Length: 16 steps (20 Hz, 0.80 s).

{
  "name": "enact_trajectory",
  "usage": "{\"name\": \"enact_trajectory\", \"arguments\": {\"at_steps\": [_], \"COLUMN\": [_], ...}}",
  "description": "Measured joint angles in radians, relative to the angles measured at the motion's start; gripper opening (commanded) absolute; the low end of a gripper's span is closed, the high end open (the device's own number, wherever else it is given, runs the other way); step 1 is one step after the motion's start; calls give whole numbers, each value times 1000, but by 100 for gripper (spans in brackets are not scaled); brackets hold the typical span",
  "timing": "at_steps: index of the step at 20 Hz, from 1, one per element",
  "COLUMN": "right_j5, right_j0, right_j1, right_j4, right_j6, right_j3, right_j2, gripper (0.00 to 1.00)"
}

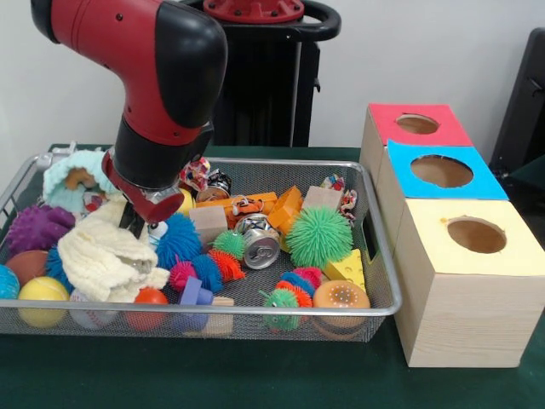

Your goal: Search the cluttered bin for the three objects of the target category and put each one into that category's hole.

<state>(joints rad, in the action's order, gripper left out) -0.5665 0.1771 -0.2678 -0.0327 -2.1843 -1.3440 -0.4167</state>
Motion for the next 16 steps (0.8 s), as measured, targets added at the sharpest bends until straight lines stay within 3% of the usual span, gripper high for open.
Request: {"name": "enact_trajectory", "arguments": {"at_steps": [16], "right_j5": [-12], "right_j0": [-7], "right_j1": [-9], "right_j4": [-2], "right_j6": [0], "right_j3": [-1], "right_j2": [-4], "gripper": [0]}}
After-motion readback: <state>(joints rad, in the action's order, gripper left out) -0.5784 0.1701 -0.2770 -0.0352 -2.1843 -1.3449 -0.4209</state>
